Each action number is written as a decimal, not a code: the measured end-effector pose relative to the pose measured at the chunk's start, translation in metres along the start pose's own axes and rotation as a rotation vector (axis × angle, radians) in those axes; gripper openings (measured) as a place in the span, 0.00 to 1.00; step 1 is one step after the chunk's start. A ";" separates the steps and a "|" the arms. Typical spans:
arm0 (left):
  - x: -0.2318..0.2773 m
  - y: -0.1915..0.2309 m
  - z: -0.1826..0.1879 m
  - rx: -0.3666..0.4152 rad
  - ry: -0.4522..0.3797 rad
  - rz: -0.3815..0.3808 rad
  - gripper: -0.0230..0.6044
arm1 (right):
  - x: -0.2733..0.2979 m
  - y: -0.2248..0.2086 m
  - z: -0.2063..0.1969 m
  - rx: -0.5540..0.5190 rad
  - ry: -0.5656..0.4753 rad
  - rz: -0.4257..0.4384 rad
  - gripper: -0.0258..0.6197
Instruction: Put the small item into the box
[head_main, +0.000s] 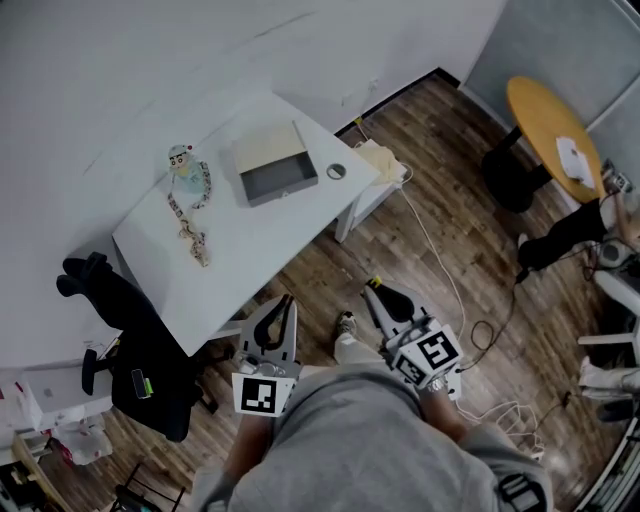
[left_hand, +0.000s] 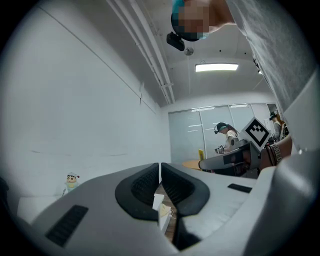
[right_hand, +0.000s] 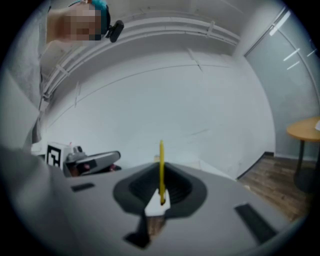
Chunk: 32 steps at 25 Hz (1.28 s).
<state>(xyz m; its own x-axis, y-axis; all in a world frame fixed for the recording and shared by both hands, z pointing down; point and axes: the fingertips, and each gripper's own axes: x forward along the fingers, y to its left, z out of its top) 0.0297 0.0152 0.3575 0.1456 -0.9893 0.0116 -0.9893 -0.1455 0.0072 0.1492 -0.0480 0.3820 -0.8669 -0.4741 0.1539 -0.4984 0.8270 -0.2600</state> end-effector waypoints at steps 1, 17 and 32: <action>0.008 -0.002 0.001 -0.002 -0.003 0.014 0.11 | 0.003 -0.008 0.003 -0.001 0.001 0.014 0.11; 0.055 0.014 -0.010 -0.019 0.013 0.189 0.11 | 0.065 -0.064 0.004 -0.011 0.089 0.169 0.11; 0.138 0.094 -0.032 -0.055 0.047 0.113 0.11 | 0.173 -0.094 0.016 -0.073 0.180 0.133 0.11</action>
<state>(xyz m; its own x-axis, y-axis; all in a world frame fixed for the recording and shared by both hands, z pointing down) -0.0428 -0.1350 0.3921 0.0349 -0.9975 0.0622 -0.9978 -0.0313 0.0582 0.0461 -0.2130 0.4181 -0.9069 -0.3037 0.2919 -0.3728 0.9014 -0.2203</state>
